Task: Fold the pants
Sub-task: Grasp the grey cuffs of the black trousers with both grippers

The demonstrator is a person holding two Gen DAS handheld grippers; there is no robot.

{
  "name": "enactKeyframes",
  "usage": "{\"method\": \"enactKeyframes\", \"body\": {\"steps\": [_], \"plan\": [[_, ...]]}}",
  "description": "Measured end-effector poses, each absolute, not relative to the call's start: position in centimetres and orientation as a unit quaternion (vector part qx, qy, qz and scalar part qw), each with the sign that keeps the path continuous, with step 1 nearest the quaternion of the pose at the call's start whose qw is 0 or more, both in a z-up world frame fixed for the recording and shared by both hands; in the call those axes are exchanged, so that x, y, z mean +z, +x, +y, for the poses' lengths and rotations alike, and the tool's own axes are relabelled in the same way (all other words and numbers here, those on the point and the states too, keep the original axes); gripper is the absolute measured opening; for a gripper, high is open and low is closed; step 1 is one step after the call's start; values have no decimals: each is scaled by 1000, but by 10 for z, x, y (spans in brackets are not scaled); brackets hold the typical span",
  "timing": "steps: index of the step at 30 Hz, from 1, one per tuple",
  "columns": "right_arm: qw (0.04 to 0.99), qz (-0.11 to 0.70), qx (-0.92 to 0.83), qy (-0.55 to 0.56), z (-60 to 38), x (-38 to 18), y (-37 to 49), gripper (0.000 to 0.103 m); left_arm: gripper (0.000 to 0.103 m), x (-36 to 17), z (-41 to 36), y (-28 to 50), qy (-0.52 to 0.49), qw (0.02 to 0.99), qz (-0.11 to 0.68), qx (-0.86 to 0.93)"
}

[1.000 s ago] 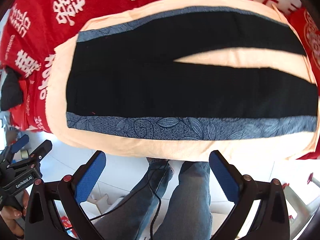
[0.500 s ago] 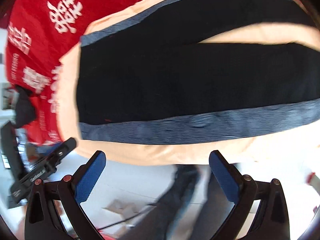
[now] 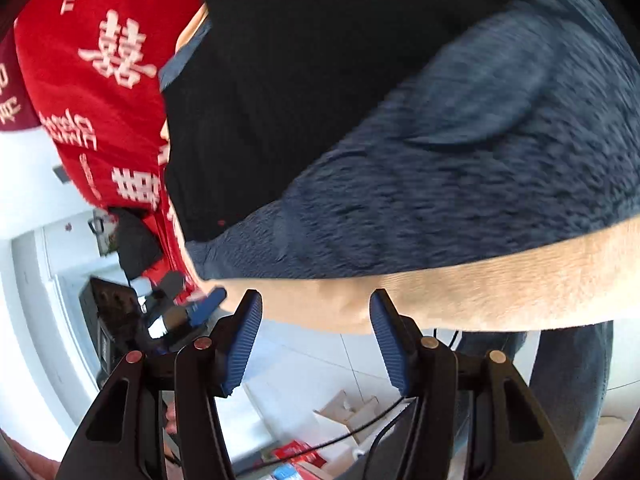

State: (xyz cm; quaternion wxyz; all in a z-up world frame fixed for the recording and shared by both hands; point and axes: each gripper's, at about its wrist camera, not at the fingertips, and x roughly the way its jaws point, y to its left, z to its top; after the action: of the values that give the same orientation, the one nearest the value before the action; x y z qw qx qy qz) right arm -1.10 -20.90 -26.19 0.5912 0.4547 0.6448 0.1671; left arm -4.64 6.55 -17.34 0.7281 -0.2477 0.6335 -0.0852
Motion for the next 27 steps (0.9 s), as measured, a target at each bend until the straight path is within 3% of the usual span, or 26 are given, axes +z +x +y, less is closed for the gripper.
{"method": "enactKeyframes", "body": {"steps": [7,15,21,26,27], "plan": [[622,562,183,513,-224,-234,14,61,103,-179,53,-40,-282,689,658,-114],[636,531,231,510,-231,-191,21,61,103,-179,62,-11,-368,693,614,-83],[626,554,195,513,-246,-222,1,61,86,-189,61,-5,-332,709,618,-71],[616,548,137,549,-277,-244,-18,61,65,-189,63,-5,-305,713,627,-70],[610,542,125,564,-284,-247,-21,56,57,-190,65,-5,-303,713,629,-66]]}}
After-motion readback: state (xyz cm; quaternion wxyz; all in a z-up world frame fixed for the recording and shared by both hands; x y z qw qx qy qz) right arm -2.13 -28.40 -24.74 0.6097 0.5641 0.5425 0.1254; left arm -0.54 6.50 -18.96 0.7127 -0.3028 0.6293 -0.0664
